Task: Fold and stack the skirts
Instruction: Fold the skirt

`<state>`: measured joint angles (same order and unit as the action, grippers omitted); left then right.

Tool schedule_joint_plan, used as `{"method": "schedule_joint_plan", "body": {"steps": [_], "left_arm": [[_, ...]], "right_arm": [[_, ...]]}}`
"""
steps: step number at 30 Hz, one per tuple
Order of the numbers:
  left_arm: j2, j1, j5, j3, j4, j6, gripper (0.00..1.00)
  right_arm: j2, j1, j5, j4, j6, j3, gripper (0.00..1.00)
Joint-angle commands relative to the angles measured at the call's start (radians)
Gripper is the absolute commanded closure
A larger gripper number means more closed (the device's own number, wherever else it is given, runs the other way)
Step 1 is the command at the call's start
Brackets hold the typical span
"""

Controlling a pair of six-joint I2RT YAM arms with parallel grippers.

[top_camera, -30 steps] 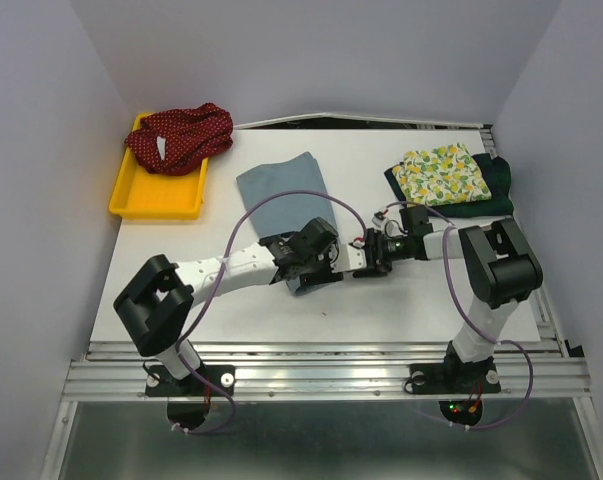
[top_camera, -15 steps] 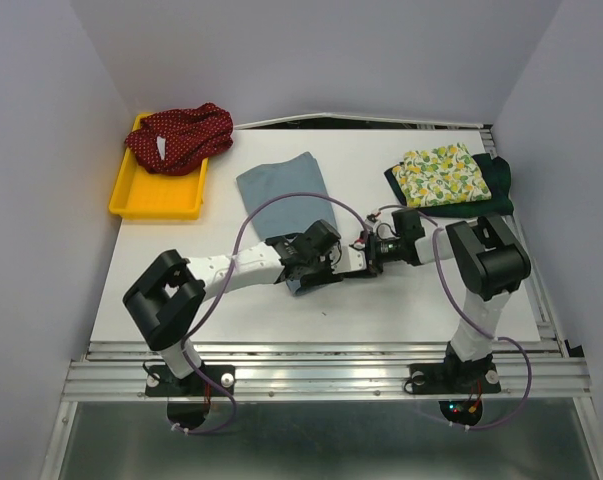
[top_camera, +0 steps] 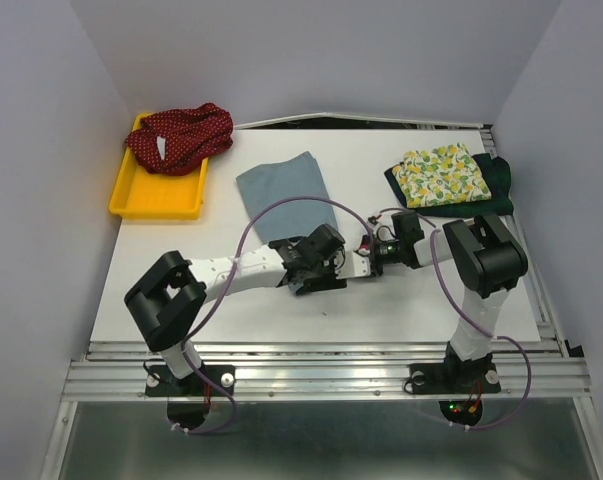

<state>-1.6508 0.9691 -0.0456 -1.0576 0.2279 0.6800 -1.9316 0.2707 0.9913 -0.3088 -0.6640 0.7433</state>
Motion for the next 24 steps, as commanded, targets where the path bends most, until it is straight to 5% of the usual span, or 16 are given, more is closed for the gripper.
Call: {"method": "schedule_joint_plan", "body": {"steps": [1, 16, 20, 24], "left_arm": [[0.045, 0.011, 0.001, -0.039, -0.006, 0.013, 0.25], [-0.09, 0.039, -0.284, -0.005, -0.119, 0.05, 0.34], [-0.09, 0.036, -0.292, -0.001, -0.127, 0.052, 0.42], [-0.081, 0.036, -0.215, -0.016, -0.084, 0.039, 0.37]], "right_arm": [[0.009, 0.009, -0.059, -0.044, 0.007, -0.009, 0.99], [0.019, 0.009, -0.023, -0.049, 0.007, -0.012, 0.99], [0.011, 0.009, -0.016, -0.049, 0.01, -0.012, 0.99], [0.006, 0.009, -0.014, -0.049, 0.01, -0.009, 0.99]]}}
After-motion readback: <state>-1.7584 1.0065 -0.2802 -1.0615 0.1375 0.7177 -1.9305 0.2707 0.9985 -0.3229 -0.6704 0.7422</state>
